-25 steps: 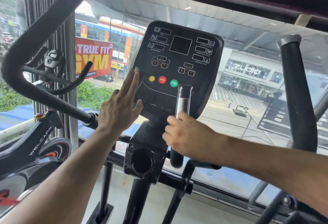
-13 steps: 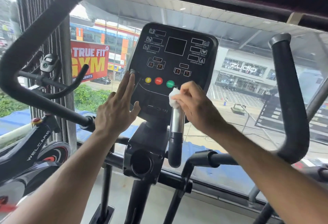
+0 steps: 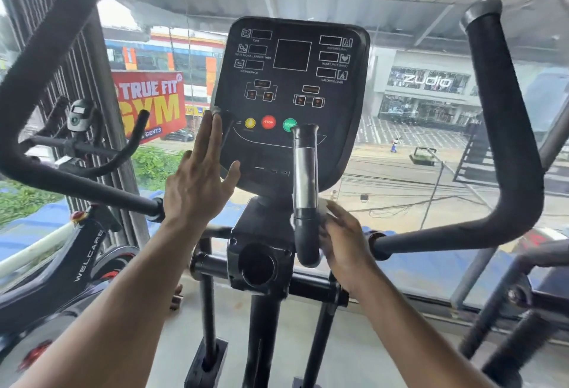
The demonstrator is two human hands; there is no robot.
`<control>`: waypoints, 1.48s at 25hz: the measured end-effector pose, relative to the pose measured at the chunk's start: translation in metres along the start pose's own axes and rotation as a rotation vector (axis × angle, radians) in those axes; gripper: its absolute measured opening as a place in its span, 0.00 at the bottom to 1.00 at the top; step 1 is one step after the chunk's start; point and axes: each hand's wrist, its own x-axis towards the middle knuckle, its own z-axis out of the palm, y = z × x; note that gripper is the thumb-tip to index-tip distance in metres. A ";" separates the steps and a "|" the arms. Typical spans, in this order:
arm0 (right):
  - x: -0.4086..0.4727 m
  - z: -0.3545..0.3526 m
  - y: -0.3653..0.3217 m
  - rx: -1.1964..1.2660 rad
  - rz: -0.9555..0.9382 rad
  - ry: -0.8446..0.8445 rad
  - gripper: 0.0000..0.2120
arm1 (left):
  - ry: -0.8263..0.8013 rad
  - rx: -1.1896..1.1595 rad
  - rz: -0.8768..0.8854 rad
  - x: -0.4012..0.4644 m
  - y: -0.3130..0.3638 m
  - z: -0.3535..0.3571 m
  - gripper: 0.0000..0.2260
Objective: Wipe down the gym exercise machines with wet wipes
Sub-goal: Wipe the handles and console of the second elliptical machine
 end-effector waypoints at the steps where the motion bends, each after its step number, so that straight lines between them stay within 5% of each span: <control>1: 0.003 -0.001 -0.003 0.061 0.069 -0.084 0.13 | 0.002 0.003 0.001 0.000 0.000 0.000 0.39; 7: 0.002 -0.023 0.015 -0.278 -0.057 -0.183 0.13 | 0.011 -0.002 0.018 0.001 -0.004 0.004 0.39; 15: -0.029 -0.049 0.013 -0.734 -0.506 0.236 0.08 | -0.001 0.000 0.005 0.000 -0.002 0.002 0.37; 21: -0.050 -0.028 0.062 -0.834 -0.688 0.211 0.13 | -0.040 0.004 -0.002 -0.001 0.008 -0.010 0.39; 28: -0.025 -0.037 0.057 -0.835 -0.420 0.256 0.05 | -0.049 0.015 -0.018 -0.002 0.013 -0.010 0.39; 32: -0.056 -0.023 0.057 -0.706 -0.520 0.288 0.07 | -0.056 0.048 -0.012 -0.003 0.013 -0.009 0.39; 37: -0.018 -0.043 0.064 -0.898 -0.295 0.280 0.06 | -0.048 0.220 0.155 -0.010 0.010 -0.011 0.36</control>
